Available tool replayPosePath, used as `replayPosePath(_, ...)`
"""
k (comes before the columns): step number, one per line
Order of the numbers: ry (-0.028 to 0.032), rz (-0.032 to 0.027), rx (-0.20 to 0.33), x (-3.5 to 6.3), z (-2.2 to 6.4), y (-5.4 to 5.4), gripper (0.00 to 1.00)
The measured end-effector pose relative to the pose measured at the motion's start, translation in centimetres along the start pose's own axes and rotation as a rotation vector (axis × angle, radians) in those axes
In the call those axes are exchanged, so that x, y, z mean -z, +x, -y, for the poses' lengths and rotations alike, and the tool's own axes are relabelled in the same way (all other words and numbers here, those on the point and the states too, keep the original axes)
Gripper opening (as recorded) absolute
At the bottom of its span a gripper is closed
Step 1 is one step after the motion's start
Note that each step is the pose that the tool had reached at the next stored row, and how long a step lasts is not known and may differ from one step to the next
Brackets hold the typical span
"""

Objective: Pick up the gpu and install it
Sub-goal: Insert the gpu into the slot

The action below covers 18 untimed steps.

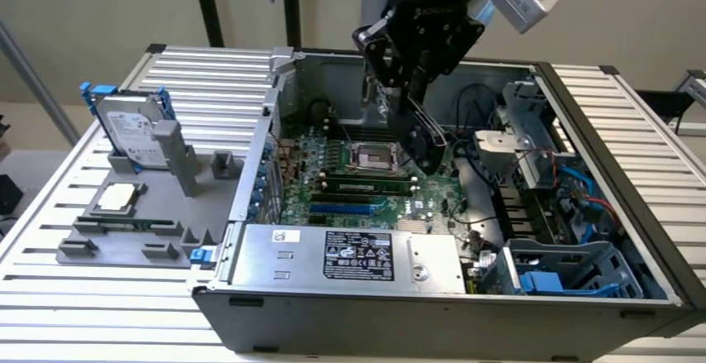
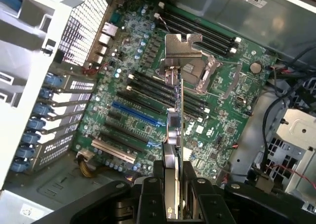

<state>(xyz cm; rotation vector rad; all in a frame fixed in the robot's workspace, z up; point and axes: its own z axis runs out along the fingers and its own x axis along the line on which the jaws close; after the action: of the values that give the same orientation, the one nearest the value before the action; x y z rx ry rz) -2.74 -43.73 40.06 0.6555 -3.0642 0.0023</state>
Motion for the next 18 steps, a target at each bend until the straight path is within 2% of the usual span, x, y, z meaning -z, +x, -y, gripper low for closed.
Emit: replayPosePath(18, 0.0027, -0.0001, 0.329, -0.62, 0.00, 0.00, 0.27)
